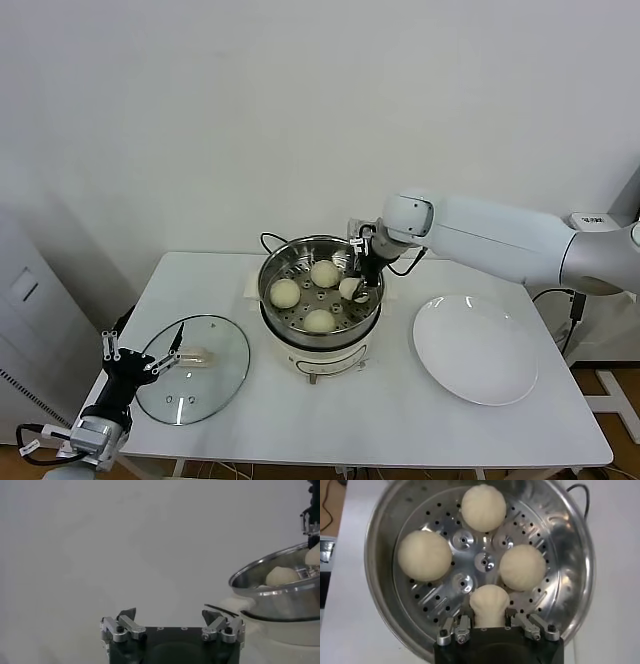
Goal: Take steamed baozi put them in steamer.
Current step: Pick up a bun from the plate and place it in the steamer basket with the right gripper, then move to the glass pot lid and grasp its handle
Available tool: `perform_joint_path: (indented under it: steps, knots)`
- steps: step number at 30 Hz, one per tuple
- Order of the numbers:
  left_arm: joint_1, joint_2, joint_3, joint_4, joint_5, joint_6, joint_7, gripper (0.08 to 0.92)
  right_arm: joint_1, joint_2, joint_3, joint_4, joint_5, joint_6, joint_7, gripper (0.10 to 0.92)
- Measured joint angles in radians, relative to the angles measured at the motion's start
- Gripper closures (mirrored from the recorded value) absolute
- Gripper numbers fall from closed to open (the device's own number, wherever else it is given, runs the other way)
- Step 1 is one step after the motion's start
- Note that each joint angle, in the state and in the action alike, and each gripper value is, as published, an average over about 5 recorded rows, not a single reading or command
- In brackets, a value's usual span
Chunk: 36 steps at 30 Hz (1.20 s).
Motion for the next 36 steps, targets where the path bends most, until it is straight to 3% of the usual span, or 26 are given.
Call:
perform_joint_path:
  steps: [10, 14, 22, 29, 36]
  knots:
    - [0.002, 0.004, -0.001, 0.006, 0.000, -0.002, 0.000, 0.177, -0.011, 0.004, 0.015, 0.001, 0.015, -0.014, 0.031, 0.297]
    - [-0.002, 0.005, 0.002, 0.007, 0.000, 0.000, 0.000, 0.177, -0.001, -0.009, 0.039, -0.004, 0.031, -0.014, 0.032, 0.217]
    - [-0.003, 0.010, 0.015, -0.003, 0.003, 0.003, -0.002, 0.177, -0.025, -0.085, 0.189, 0.010, 0.139, 0.046, 0.136, 0.203]
    - [-0.007, 0.008, 0.030, -0.007, 0.011, 0.003, -0.015, 0.177, -0.216, -0.202, 0.477, 0.041, 0.260, 0.203, 0.448, 0.203]
    - [-0.008, 0.015, 0.047, -0.020, 0.022, 0.004, -0.030, 0.177, -0.613, -0.278, 0.924, 0.087, 0.303, 0.342, 0.728, 0.203]
